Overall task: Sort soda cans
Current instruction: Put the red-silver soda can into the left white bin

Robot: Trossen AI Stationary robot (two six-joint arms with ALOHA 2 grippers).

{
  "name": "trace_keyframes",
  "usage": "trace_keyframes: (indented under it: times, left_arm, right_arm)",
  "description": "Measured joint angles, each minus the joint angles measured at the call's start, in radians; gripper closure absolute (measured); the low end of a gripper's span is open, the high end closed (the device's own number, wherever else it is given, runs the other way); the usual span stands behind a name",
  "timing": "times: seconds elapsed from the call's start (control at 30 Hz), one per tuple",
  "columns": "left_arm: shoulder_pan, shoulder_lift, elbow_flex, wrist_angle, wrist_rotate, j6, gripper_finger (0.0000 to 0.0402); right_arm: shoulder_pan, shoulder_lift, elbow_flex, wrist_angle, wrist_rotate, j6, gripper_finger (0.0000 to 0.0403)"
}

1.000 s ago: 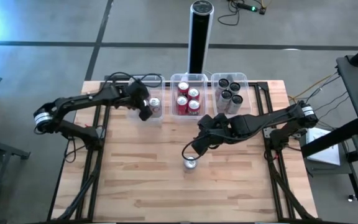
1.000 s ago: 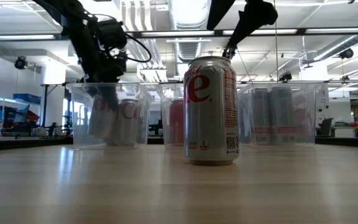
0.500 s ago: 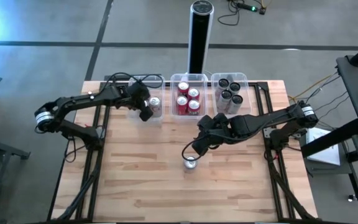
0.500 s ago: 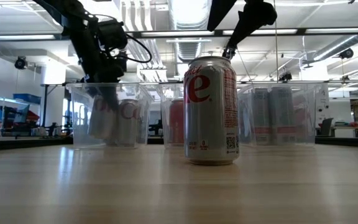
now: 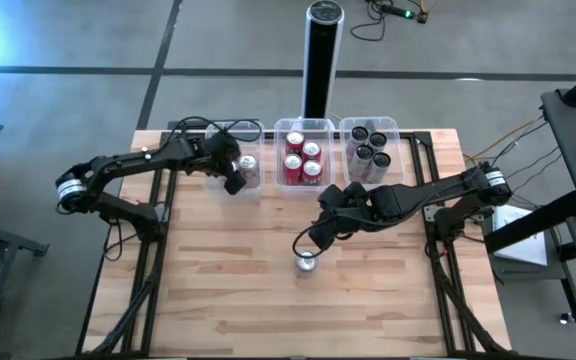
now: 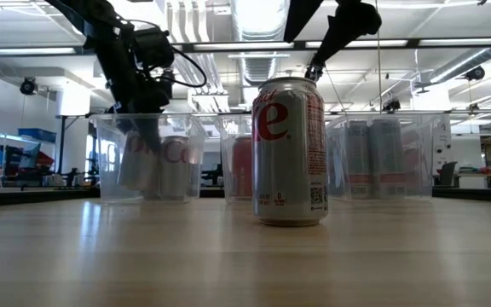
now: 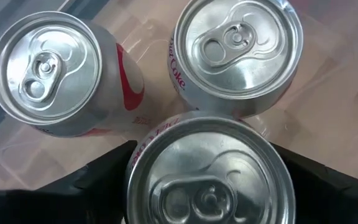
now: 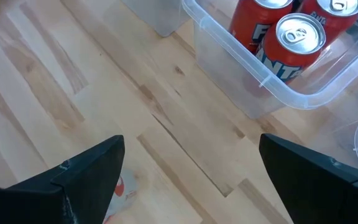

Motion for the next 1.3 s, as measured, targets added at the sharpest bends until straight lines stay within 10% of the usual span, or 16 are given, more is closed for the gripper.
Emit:
trace_keyframes:
  times: [0.6,1.3]
  left_arm:
    - [-0.024,-0.03,0.134,-0.007,0.208,0.07,0.0025]
    - [0.061,0.17,0.394,-0.075,-0.027,0.15,0.0043]
  right_arm:
    - [0.0,0.0,-0.006,0.002,0.0,0.045,0.0035]
    - [0.028,0.0,-0.017,0.023,-0.009,0.094,0.0035]
